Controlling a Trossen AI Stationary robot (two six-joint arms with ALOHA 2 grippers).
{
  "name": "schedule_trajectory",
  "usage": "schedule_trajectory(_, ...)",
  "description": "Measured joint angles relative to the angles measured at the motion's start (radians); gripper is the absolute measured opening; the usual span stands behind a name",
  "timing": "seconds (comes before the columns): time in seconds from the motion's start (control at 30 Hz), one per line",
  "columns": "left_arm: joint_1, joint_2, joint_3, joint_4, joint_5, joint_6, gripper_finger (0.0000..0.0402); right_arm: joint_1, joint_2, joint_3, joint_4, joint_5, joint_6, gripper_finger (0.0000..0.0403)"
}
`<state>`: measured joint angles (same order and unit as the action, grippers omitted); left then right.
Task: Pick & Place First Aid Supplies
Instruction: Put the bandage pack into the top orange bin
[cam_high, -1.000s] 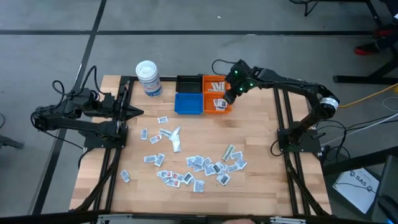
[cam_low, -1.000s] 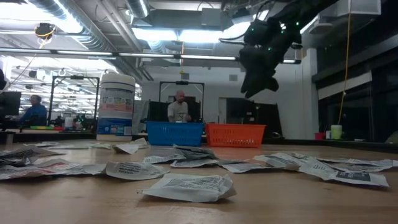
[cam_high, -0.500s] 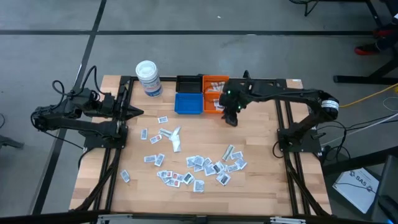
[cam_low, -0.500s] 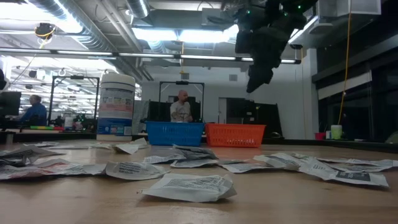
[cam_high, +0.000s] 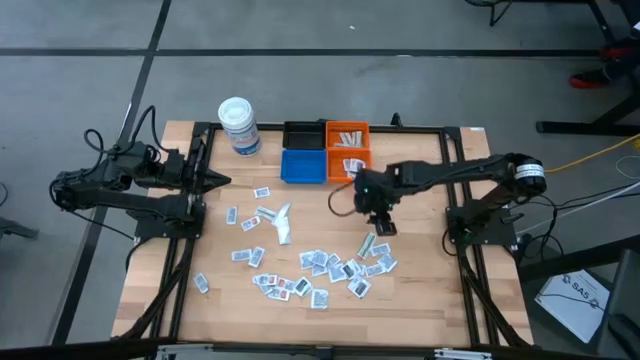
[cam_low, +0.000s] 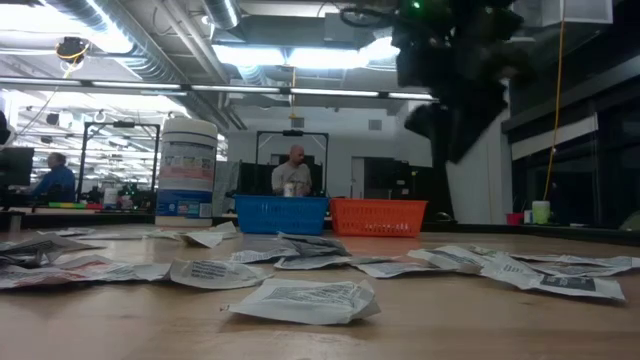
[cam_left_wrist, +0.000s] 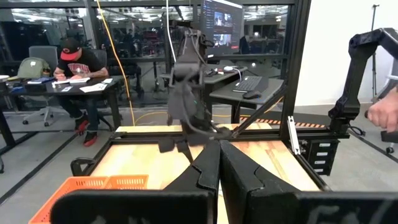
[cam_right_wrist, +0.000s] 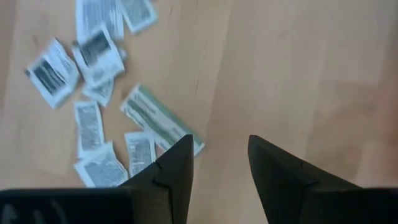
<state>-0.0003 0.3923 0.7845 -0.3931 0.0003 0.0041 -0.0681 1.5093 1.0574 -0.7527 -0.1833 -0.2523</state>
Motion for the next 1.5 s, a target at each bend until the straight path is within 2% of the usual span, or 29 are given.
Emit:
schedule_trajectory(0.1,0.0,0.0,0.0,0.0,0.0,0.0,0.0004,0.026,0.001,-0.065,0.049,0.037,0.006,0.0153)
schedule_trajectory(0.33,0.0,0.0,0.0,0.0,0.0,0.0,0.0004,0.055,0.016,-0.166,0.169,0.045,0.008,0.0153)
schedule_trajectory(1.1,0.0,0.0,0.0,0.0,0.0,0.0,0.0004,0.09,0.181,-0.165,0.229,0.045,0.01,0.0152)
schedule_trajectory(1.23,0.0,0.0,0.0,0.0,0.0,0.0,0.0004,0.09,0.182,-0.165,0.23,0.049,0.013,0.0131)
schedule_trajectory(1.5,0.0,0.0,0.0,0.0,0.0,0.0,0.0004,0.089,0.183,-0.165,0.233,0.075,0.045,0.0044)
